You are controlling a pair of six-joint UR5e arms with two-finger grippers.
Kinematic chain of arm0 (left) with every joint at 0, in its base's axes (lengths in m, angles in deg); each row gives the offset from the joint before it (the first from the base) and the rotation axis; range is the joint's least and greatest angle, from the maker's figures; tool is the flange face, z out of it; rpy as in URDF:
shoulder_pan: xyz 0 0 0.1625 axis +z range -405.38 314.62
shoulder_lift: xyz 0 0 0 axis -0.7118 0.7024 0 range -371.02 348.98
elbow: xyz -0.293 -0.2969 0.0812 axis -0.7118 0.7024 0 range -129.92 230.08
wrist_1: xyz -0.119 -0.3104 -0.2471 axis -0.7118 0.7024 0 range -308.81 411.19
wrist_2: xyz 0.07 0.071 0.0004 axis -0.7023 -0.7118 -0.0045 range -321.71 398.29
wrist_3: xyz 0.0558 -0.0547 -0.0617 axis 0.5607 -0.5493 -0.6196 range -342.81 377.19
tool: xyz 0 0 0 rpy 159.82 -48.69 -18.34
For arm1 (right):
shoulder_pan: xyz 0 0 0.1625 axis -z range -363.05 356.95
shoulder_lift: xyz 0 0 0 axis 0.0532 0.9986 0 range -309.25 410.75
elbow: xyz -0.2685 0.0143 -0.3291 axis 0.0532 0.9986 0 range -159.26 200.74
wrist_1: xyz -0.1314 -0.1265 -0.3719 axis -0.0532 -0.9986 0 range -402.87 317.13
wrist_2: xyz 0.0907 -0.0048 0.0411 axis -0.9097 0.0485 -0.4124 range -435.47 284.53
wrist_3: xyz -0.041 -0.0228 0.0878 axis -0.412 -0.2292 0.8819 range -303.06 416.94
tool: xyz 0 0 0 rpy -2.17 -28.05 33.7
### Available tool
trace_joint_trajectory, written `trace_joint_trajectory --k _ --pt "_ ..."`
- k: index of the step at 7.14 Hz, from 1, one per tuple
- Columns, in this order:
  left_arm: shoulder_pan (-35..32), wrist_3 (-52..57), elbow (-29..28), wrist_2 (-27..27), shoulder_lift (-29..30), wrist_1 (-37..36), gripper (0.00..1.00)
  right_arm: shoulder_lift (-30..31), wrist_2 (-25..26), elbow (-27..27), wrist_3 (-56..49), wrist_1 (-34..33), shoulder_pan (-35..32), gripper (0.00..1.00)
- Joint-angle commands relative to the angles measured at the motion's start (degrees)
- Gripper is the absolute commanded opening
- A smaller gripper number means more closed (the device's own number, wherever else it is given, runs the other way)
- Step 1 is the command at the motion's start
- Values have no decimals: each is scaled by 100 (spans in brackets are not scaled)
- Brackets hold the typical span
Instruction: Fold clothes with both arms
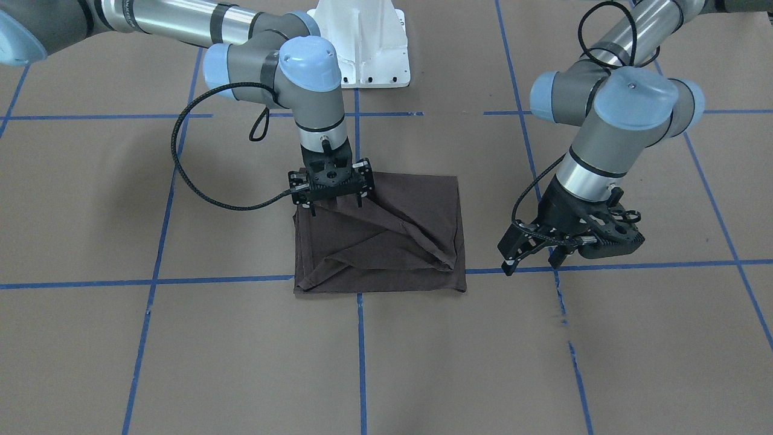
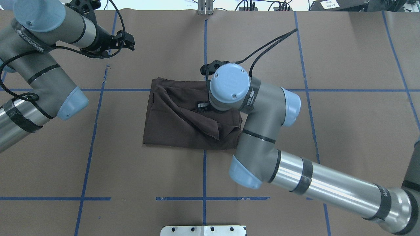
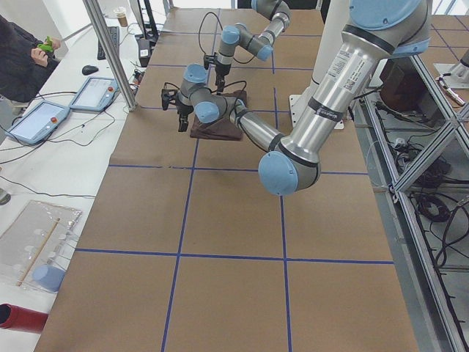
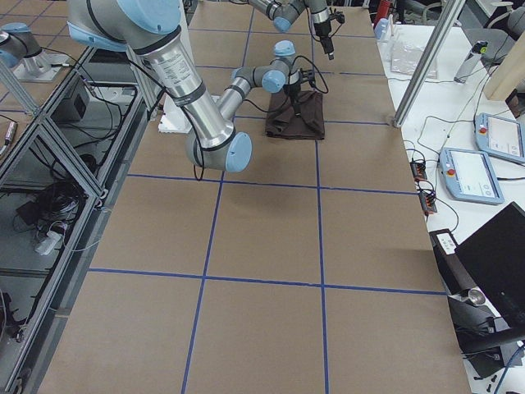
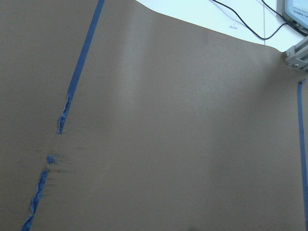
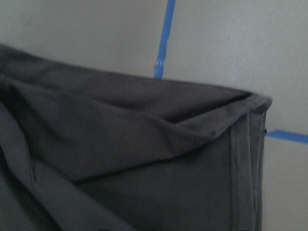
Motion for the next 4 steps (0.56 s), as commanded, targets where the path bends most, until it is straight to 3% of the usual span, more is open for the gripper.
trace_joint_trajectory --k 1,2,3,4 --pt "-12 10 37 1 -10 -20 100 519 629 -595 -106 -104 714 68" --pt "-3 10 37 1 -10 -20 100 555 919 -587 -350 -122 874 61" --pt "-12 10 37 1 -10 -20 100 530 1018 -526 -414 -131 962 47" --pt "-12 10 37 1 -10 -20 100 477 1097 -473 -606 -122 963 39"
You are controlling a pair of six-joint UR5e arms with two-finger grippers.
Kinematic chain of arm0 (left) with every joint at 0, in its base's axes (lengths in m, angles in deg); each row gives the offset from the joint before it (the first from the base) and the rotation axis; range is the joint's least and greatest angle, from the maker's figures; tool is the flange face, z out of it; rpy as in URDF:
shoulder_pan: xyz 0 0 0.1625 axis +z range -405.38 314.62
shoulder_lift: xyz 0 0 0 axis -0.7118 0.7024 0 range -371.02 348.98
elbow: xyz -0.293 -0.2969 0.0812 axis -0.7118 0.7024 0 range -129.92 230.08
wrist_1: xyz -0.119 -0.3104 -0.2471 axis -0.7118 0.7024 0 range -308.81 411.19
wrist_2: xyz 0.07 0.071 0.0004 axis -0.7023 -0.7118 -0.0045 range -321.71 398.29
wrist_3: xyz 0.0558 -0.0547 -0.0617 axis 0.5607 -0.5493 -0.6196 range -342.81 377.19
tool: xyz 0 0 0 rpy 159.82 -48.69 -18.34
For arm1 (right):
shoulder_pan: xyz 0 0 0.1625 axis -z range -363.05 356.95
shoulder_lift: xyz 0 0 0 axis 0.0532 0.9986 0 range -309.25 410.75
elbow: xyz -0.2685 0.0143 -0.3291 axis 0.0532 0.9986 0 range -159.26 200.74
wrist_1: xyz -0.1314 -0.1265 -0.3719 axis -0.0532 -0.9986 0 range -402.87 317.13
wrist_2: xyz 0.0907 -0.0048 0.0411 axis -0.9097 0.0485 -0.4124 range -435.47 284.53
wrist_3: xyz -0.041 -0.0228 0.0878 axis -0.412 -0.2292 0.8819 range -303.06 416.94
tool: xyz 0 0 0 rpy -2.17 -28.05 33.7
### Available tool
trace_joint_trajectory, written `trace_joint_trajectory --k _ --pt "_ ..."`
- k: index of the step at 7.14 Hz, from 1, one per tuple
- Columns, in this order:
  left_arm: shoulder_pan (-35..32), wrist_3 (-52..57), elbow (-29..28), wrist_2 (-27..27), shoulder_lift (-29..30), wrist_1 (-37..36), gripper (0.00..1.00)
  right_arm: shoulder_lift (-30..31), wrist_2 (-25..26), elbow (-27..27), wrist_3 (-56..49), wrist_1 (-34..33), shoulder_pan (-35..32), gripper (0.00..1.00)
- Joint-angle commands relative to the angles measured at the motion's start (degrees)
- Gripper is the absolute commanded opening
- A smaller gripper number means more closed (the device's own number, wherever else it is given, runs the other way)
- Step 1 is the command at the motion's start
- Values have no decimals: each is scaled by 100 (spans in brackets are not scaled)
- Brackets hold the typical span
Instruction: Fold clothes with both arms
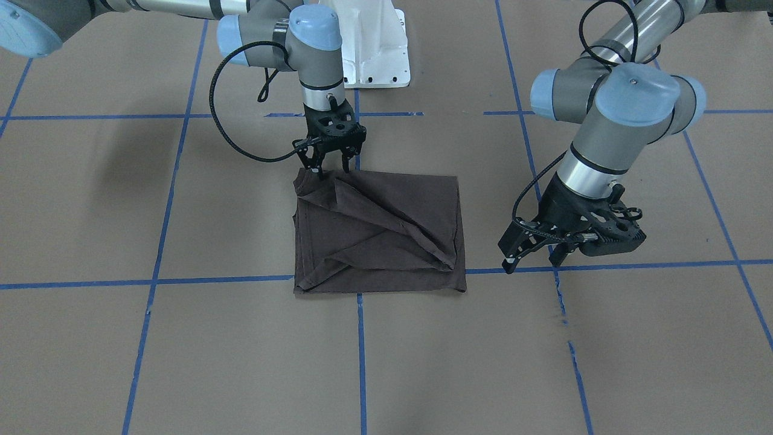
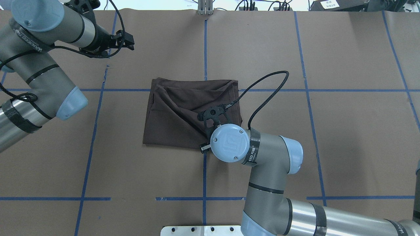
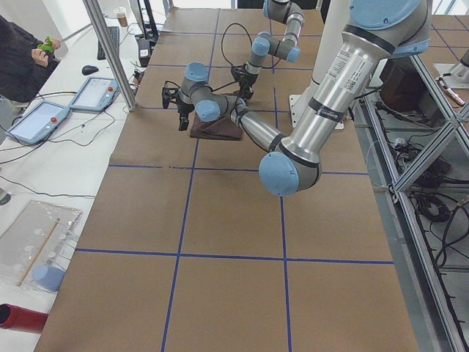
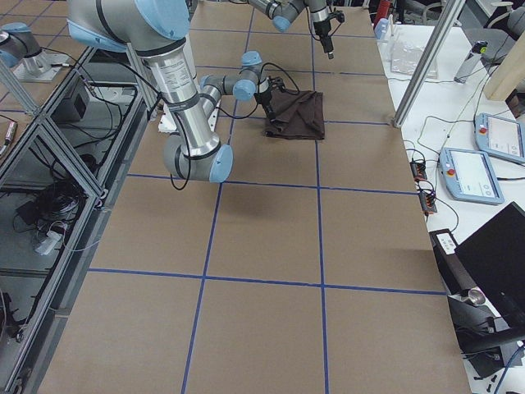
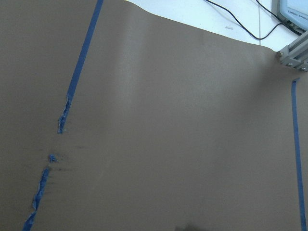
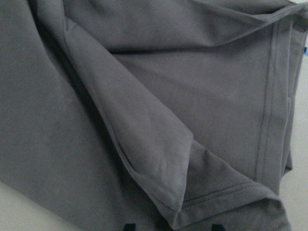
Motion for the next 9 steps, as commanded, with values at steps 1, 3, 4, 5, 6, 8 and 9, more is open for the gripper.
trace_joint_trajectory --k 1,3,4,5,6,8,9 --pt "6 0 1 0 8 0 100 -42 238 78 -294 0 -11 39" --pt "6 -9 1 0 8 0 100 -182 239 287 -436 35 -143 38" --pt "6 -9 -8 0 0 0 100 -279 239 402 -436 44 -152 38" --pt "-3 -9 -17 0 0 0 100 -288 239 412 -419 44 -144 38" --pt "6 0 -17 0 -35 0 100 -306 196 386 -410 44 -144 38" --pt "6 -9 -8 0 -27 0 100 -271 178 342 -401 18 -144 39" --pt "6 -9 -8 9 -27 0 100 -245 178 359 -384 44 -117 39"
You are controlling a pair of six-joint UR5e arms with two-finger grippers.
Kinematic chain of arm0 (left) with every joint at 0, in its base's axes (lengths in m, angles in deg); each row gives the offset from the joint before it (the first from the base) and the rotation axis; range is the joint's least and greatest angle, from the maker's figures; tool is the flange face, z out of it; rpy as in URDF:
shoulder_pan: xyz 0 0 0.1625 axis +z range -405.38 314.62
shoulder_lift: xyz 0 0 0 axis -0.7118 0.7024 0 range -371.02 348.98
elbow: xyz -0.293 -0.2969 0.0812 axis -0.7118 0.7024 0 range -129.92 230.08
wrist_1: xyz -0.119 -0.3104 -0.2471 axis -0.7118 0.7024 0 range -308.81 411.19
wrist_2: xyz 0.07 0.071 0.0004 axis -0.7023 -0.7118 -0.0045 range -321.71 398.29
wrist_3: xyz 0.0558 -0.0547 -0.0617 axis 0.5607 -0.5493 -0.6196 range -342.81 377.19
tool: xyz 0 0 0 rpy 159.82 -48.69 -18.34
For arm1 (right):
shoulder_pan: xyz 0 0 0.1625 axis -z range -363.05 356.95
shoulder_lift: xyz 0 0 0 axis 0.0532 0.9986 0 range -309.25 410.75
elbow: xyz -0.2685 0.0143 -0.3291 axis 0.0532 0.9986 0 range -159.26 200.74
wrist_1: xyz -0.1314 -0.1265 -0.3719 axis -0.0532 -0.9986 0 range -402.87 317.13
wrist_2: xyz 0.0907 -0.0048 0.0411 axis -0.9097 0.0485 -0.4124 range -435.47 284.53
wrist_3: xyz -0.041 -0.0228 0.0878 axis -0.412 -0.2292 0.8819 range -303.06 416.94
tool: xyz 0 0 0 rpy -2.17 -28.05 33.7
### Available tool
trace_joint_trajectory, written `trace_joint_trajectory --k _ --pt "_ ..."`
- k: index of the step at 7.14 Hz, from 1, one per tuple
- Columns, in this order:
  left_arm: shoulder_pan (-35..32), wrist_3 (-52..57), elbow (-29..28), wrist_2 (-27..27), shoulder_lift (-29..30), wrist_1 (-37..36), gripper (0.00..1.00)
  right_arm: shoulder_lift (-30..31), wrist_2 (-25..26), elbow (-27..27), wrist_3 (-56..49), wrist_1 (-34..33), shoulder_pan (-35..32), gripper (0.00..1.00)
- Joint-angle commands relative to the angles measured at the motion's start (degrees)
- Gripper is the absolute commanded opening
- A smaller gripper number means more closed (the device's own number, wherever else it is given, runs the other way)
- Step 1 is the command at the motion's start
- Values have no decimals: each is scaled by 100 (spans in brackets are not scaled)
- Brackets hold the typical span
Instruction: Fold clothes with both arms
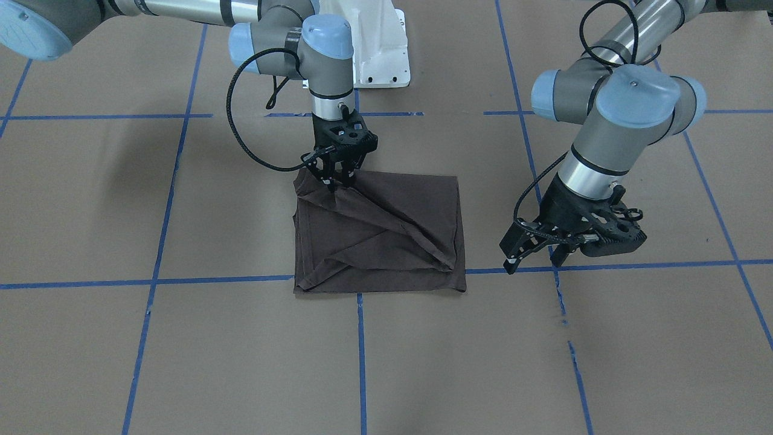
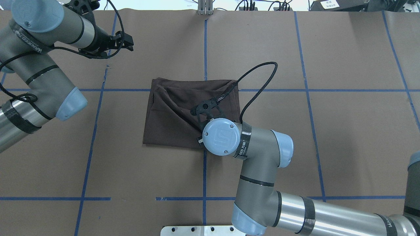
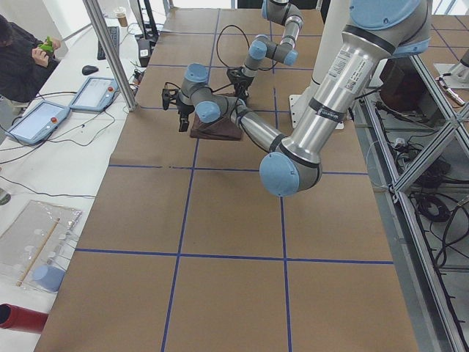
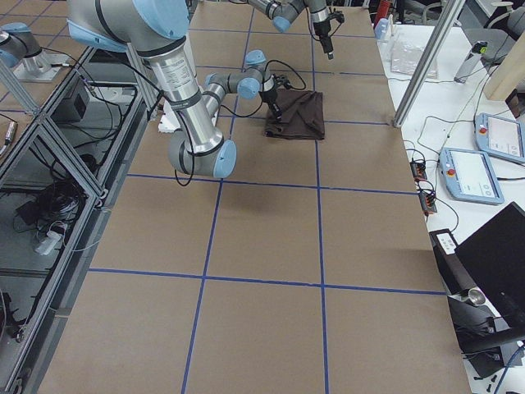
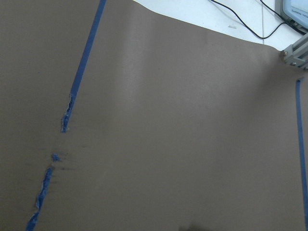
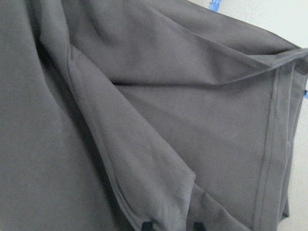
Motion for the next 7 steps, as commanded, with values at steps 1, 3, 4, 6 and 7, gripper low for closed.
trace_joint_trajectory --k 1,3,4,6,7 --pt "1 -3 4 7 -1 0 100 18 -13 21 43 33 46 39" --pt "-8 -3 12 7 -1 0 100 -17 -13 21 52 42 63 16" --pt "-8 -3 12 7 -1 -35 100 0 -13 21 52 50 63 0" --pt "-8 -12 12 7 8 -35 100 18 -13 21 52 59 72 0" --pt "1 -20 12 7 8 -44 100 18 -13 4 52 59 63 0"
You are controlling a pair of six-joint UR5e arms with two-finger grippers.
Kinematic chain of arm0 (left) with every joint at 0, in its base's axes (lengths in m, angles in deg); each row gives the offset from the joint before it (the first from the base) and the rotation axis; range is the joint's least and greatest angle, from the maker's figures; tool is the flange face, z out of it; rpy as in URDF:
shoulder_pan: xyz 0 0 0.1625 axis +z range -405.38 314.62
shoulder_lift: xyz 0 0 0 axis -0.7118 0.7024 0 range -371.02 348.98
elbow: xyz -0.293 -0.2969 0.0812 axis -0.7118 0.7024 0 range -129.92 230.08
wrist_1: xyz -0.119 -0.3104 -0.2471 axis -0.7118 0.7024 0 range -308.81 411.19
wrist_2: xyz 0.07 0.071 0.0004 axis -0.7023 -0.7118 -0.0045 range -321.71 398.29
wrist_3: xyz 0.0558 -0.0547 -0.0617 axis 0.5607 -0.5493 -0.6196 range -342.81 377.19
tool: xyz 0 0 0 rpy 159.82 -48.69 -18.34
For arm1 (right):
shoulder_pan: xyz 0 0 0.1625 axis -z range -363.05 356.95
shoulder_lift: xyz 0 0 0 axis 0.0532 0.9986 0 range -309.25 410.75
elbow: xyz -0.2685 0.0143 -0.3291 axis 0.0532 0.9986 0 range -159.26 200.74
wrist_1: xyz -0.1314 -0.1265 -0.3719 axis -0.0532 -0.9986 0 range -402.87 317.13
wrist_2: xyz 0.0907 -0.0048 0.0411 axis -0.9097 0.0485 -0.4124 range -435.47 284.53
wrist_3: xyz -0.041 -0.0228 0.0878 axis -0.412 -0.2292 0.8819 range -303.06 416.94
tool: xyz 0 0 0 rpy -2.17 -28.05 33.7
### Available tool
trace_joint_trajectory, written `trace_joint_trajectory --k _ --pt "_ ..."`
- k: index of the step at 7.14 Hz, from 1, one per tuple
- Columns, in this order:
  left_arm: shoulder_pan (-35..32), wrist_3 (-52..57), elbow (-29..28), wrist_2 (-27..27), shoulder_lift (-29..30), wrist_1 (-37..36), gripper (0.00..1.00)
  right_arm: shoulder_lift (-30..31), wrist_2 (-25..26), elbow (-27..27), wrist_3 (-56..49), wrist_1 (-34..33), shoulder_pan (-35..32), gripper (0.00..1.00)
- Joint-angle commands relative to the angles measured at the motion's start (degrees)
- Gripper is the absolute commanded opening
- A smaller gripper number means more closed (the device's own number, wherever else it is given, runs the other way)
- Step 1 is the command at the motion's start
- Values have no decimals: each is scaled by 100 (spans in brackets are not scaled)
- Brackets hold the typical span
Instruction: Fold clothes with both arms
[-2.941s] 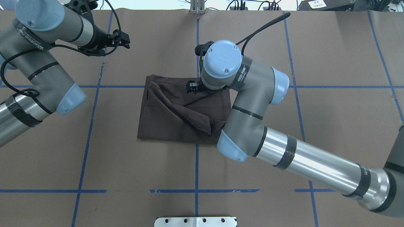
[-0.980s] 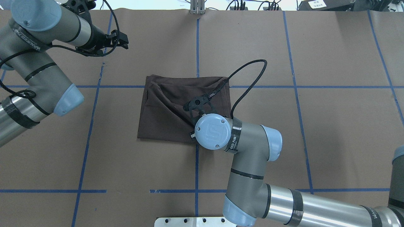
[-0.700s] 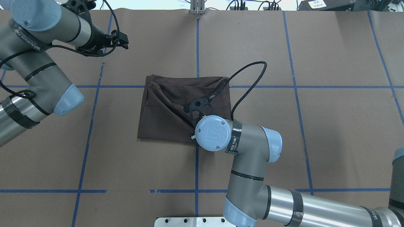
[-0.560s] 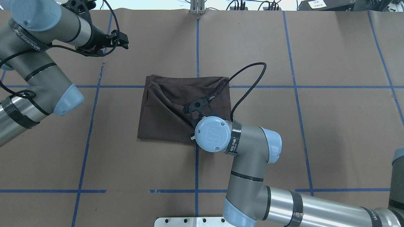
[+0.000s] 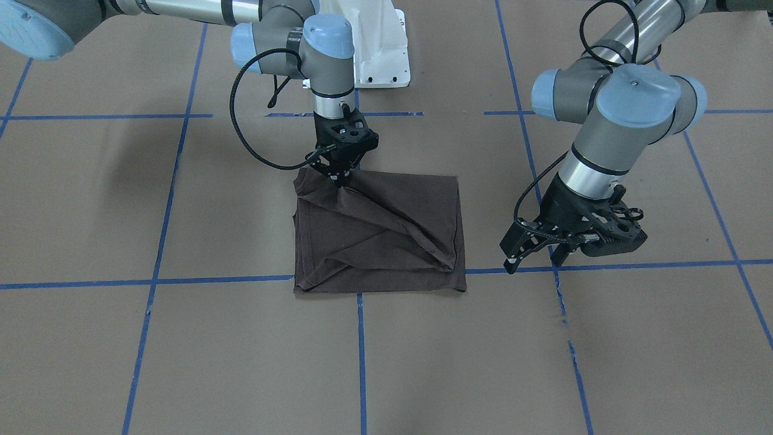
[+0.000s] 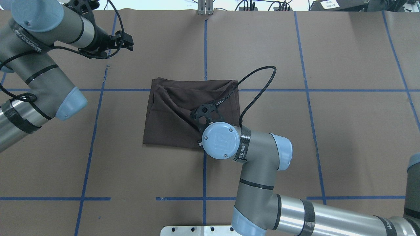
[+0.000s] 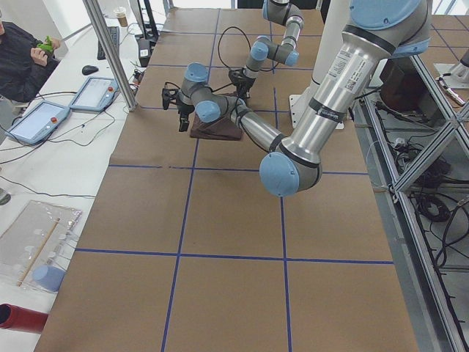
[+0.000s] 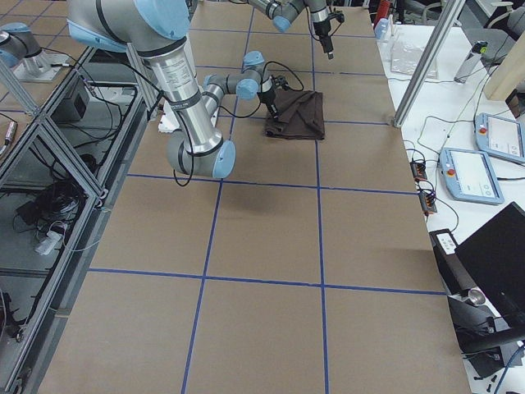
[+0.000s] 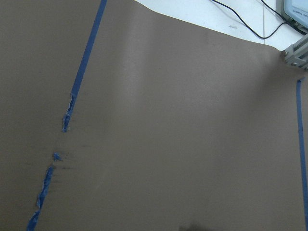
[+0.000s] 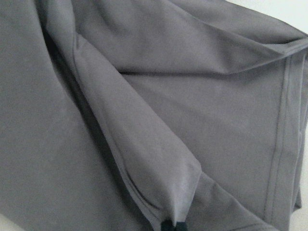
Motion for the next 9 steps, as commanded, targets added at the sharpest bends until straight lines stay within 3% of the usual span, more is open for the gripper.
trace_joint_trajectory --k 1,3,4,6,7,8,9 --pt "7 -10 0 0 1 -8 100 -66 0 -23 -17 12 -126 0" --pt "7 -1 -9 0 1 1 100 -85 0 55 -70 65 -704 0" --pt "7 -1 -9 0 1 -8 100 -206 0 413 -218 239 -969 0" --pt "7 -1 -9 0 10 -8 100 -767 9 1859 -325 1081 -1313 0" --pt "7 -10 -9 0 10 -8 100 -970 26 2284 -325 1302 -1375 0" --pt "7 -10 -9 0 19 -8 100 -998 18 2323 -334 1313 -1454 0" --pt "7 -1 -9 0 19 -8 100 -999 0 2323 -334 1313 -1490 86"
